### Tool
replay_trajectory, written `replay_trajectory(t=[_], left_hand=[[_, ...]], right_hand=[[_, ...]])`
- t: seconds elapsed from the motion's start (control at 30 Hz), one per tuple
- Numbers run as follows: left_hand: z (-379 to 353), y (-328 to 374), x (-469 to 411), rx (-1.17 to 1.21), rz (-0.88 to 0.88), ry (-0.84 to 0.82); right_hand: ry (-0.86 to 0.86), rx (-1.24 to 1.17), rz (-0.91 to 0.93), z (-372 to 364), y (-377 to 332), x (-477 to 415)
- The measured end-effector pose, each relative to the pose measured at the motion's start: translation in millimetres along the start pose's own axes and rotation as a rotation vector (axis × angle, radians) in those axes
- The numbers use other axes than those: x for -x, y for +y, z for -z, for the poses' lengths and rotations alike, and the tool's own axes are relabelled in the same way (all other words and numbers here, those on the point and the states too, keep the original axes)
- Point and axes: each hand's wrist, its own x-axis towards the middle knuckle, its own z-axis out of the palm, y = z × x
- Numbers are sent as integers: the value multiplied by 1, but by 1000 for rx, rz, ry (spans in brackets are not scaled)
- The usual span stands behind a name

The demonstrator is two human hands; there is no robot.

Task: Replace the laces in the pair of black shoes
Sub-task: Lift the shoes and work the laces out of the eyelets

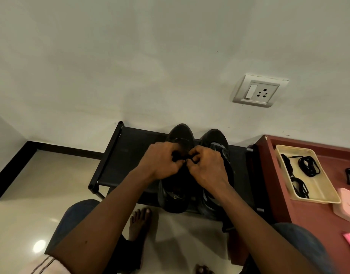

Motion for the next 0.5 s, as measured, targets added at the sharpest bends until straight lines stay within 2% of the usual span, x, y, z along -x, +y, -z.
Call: replay_trajectory(t=[0.13,0.23,0.37,0.5], left_hand=[[-7,-4,-1,-59,-46,91],[-7,-8,-2,-16,-52,154],[0,-9,3,127,45,236],[20,-2,-3,351,214,395]], right_hand=[[-10,-8,-13,0,-2,0],[-23,-7,-20,2,-1,-3],[-50,-16,-23,4,0,-4],[-71,-33,-39,4,-3,-5]])
